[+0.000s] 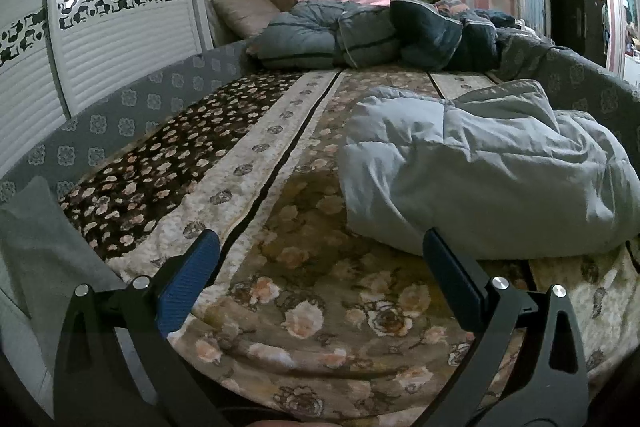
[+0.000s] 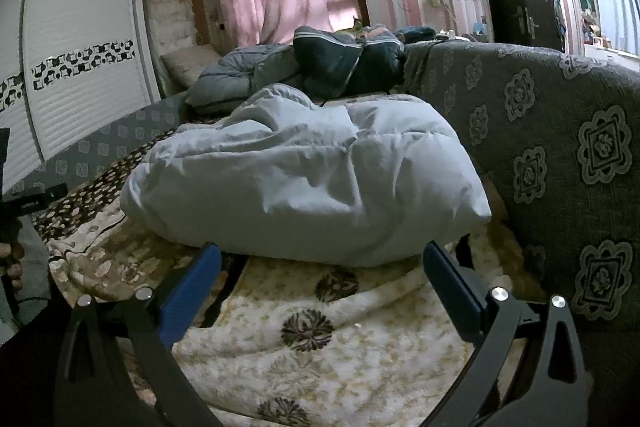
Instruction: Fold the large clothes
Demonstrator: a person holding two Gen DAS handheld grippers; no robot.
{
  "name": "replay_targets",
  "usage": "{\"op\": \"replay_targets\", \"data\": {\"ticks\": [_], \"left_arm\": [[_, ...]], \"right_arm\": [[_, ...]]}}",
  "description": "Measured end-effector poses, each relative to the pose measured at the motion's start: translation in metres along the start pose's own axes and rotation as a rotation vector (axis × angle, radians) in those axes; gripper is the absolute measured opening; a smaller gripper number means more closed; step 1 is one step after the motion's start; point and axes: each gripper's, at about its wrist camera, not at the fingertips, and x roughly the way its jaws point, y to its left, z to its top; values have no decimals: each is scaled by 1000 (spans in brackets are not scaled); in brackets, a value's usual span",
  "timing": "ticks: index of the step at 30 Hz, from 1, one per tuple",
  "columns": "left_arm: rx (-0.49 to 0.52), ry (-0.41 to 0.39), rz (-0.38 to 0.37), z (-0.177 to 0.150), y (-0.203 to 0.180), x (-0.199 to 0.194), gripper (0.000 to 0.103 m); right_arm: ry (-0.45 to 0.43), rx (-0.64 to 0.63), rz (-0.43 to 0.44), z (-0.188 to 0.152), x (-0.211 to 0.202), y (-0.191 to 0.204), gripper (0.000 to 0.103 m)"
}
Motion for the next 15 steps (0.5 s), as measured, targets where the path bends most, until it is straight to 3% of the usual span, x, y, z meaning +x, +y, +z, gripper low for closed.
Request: {"op": "replay_targets", "data": {"ticks": [15], "left_arm": [[-5, -16, 2, 4, 6, -5, 100]], "right_arm": [[-2, 0, -19, -1, 2, -2, 101]]}}
